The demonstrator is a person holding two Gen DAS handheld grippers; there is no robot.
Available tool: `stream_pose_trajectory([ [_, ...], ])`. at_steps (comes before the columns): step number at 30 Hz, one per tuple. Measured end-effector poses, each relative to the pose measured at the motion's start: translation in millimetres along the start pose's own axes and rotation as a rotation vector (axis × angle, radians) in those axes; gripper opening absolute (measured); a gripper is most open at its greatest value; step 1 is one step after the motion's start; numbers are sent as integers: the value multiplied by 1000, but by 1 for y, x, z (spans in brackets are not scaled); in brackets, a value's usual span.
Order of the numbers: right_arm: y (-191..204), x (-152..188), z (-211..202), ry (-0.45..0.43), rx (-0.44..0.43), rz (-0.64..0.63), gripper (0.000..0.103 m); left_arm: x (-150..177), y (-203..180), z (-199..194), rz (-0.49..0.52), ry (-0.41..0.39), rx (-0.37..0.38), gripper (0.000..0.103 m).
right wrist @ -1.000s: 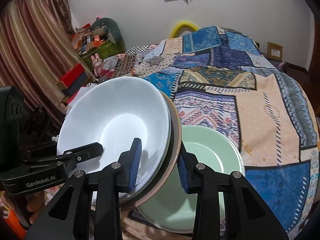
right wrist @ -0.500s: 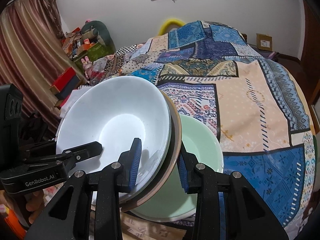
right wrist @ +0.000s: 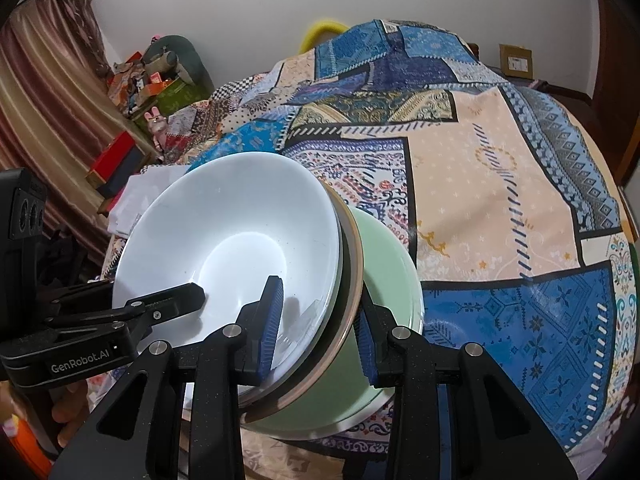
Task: Organize plates and bowls
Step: 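Lower the white bowl into the pale green bowl, settling it with both tools, then open both tools and pull them back from the white bowl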
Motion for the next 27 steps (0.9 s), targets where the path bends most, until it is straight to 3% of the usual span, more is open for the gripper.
stream_pose_trajectory([
  [7, -3, 9, 12, 41, -2, 13, 31, 3, 5, 16, -11, 32, 1, 39],
  [19, -7, 13, 10, 26, 2, 6, 32, 10, 9, 24, -7, 49, 6, 39],
  [27, -12, -4, -34, -77, 46, -18, 32, 1, 10, -17, 29, -49, -65, 39],
])
Point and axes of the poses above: each gripper's, at about its wrist camera, not at the fingertips, and z roughly the way its jaws point, y to its left, x to its underside, the point moved 10 cm from there along z, roughly the way its jaws point, and after that the axes turned 13 degrees about x, right-handed, at the moved point
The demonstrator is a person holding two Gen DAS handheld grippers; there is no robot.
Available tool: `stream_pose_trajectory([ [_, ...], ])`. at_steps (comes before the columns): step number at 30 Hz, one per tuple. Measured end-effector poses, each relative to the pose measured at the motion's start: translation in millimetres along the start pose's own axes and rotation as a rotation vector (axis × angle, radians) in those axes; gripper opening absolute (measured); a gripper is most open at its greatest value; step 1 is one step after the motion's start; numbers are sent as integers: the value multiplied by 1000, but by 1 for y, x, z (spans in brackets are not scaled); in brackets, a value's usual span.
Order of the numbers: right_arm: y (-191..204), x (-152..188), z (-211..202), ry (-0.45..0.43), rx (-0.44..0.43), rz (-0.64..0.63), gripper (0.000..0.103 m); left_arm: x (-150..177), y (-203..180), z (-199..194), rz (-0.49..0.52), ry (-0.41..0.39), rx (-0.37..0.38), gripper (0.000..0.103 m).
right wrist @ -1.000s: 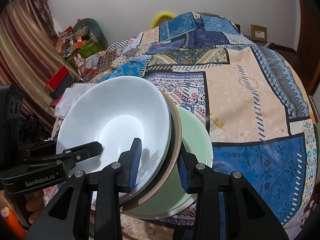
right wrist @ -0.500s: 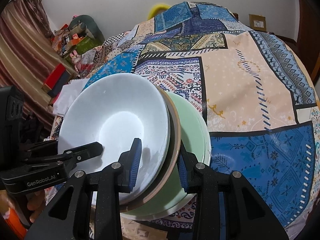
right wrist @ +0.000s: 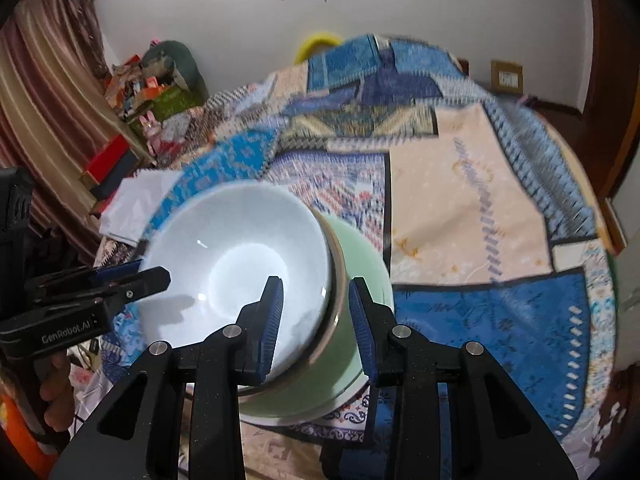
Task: Organize plates and bowls
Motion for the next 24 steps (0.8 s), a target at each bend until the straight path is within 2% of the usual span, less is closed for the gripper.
stream_pose_trajectory([
  [5, 8, -20, -47, -116, -15, -15, 32, -14, -13, -50, 41, -120, -8, 41],
  [10, 20, -40, -97, -245, -36, -35, 32, -30, -38, -110, 115, -280, -23, 56],
  [12, 25, -44, -117, -292, -43, -47, 32, -35, -51, -138, 151, -352, -26, 59],
  [16, 35, -50, -150, -378, -52, -74, 32, -37, -70, -177, 193, -449, -17, 65],
  [20, 43, -52, -179, -464, -48, -88, 46, -34, -83, -208, 225, -530, -25, 70],
  [22, 45, -54, -188, -495, -42, -95, 49, -31, -89, -224, 250, -580, -41, 84],
  [24, 47, -55, -197, -524, -43, -94, 57, -29, -94, -239, 270, -630, -55, 90],
])
Point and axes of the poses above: each gripper's, at about its wrist camera, not at the fingertips, and z roughly the way its jaws point, y to its left, x to its underside, the point moved 10 cm from there along z, roughly the way its jaws point, and after that the axes turned 13 degrees about x, right-handed, at the moved point
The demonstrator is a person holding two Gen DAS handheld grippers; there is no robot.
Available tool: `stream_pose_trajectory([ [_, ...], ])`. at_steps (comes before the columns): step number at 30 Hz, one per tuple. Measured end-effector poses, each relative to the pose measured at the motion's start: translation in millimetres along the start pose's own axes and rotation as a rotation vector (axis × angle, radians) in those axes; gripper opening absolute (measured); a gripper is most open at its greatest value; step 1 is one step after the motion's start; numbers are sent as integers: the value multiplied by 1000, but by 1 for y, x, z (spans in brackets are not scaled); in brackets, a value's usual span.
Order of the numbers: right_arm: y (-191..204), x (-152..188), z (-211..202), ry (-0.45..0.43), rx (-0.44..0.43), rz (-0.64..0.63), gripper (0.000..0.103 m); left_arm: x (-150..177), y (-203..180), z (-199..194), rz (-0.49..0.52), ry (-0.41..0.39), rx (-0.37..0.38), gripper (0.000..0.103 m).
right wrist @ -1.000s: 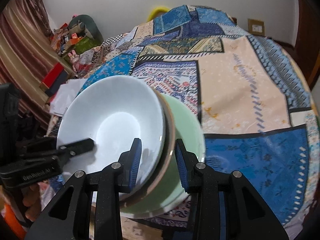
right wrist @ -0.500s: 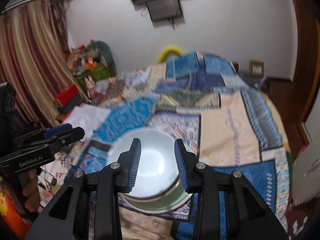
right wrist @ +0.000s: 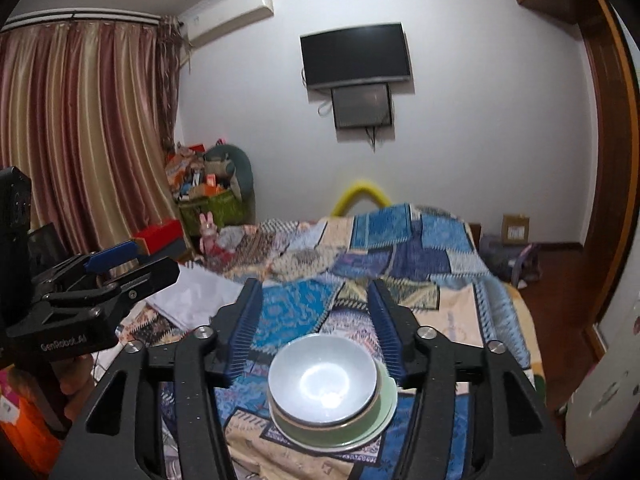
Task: Organize plates and bowls
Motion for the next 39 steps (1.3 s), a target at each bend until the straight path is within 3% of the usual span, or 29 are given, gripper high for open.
stream_pose_trajectory([
  [4, 1, -9, -7, -51, 14, -5, 63, -8, -7, -18, 38, -53, -14, 100],
  [17, 4, -21, -23, -168, 65, -19, 102, -17, -17, -37, 61, -122, -14, 103],
  [39, 3, -16, -28, -174, 74, -16, 103, -16, -12, -35, 33, -132, 14, 103],
])
Point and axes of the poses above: each gripper's, at about its wrist camera, not at the fingertips, and z roughly the way its jaws point, y to its left, x to its underside, the point moved 10 cm from there along z, roughly the way its jaws point, and after that the axes turned 13 degrees about x, right-handed, at the moved point
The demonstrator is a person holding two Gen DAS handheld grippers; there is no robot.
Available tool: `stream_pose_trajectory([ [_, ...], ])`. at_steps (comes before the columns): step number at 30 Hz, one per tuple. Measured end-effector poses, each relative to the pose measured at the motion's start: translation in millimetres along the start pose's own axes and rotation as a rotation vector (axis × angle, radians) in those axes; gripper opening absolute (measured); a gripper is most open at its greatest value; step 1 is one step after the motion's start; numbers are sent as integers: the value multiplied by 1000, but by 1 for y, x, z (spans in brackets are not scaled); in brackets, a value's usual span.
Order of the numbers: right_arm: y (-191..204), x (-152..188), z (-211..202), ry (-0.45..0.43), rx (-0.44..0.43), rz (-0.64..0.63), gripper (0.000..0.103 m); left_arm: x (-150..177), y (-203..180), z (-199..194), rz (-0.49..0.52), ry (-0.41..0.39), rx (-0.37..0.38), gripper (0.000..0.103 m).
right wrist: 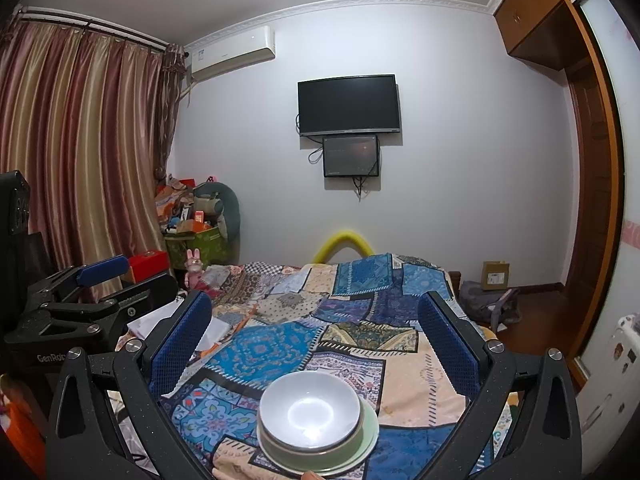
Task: Organize plates and bowls
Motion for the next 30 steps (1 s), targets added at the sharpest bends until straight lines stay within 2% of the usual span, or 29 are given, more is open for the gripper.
stream_pose_trajectory([
  [30, 1, -2, 2, 7, -13, 9, 103, 2, 0, 2, -3, 1, 6, 103],
])
Point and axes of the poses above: each gripper's, at about its wrist camera, not at the fingertips, and z roughly the way its jaws point, y to its left, x to its underside, the point moved 10 cm from there along z, roughly the way its jaws point, and after that the axes turned 13 degrees about x, right-handed, at the moved point
